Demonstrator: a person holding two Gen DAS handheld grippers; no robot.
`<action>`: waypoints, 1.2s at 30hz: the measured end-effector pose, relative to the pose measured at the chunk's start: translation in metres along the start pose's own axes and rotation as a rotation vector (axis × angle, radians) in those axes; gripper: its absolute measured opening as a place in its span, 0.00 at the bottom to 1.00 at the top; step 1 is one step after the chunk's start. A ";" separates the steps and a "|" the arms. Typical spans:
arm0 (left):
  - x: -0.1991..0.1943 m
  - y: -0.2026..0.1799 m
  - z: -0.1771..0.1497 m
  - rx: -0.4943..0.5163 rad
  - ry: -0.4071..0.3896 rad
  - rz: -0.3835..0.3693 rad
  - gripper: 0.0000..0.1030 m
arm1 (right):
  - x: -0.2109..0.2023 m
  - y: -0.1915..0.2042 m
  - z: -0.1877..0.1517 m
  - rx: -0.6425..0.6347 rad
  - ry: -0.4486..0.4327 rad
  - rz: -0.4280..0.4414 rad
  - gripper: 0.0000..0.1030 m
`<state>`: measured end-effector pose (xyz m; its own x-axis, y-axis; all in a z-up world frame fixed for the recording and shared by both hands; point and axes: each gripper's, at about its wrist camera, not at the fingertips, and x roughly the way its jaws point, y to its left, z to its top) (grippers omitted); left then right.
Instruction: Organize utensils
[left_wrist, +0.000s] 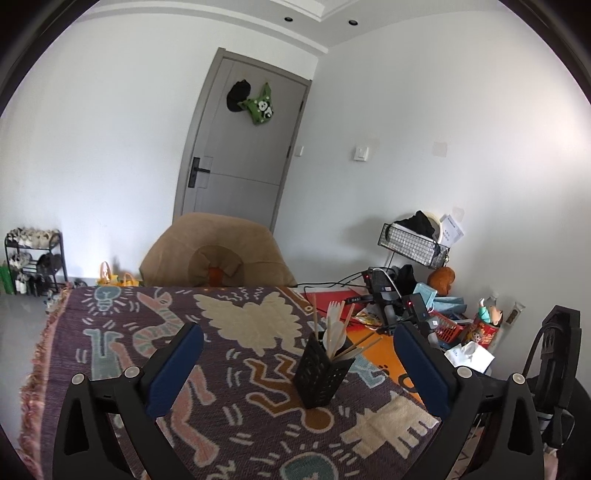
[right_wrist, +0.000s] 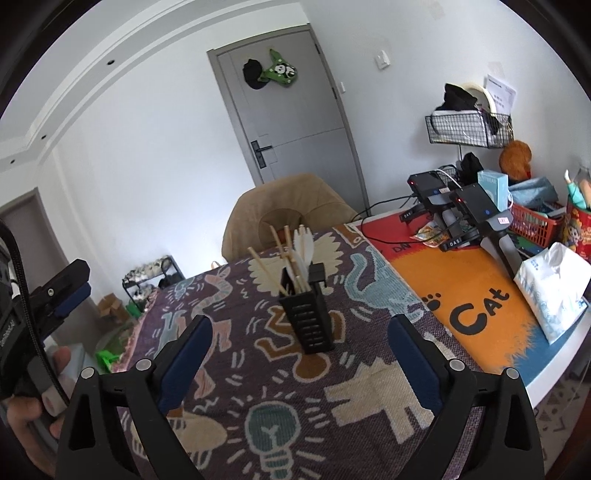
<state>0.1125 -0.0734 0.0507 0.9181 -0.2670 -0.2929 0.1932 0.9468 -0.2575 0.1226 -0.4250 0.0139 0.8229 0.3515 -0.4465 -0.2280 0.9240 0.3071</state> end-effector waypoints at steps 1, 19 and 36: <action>-0.004 0.001 -0.001 0.003 0.002 0.003 0.99 | -0.003 0.004 -0.001 -0.009 -0.002 -0.001 0.96; -0.070 0.018 -0.021 0.024 0.001 0.032 0.99 | -0.039 0.034 -0.021 -0.092 0.005 -0.006 1.00; -0.090 0.025 -0.040 0.043 0.025 0.072 0.99 | -0.050 0.050 -0.034 -0.118 -0.010 0.018 1.00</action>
<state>0.0203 -0.0334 0.0336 0.9213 -0.2014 -0.3326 0.1418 0.9705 -0.1950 0.0526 -0.3908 0.0232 0.8231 0.3674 -0.4331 -0.3021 0.9290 0.2139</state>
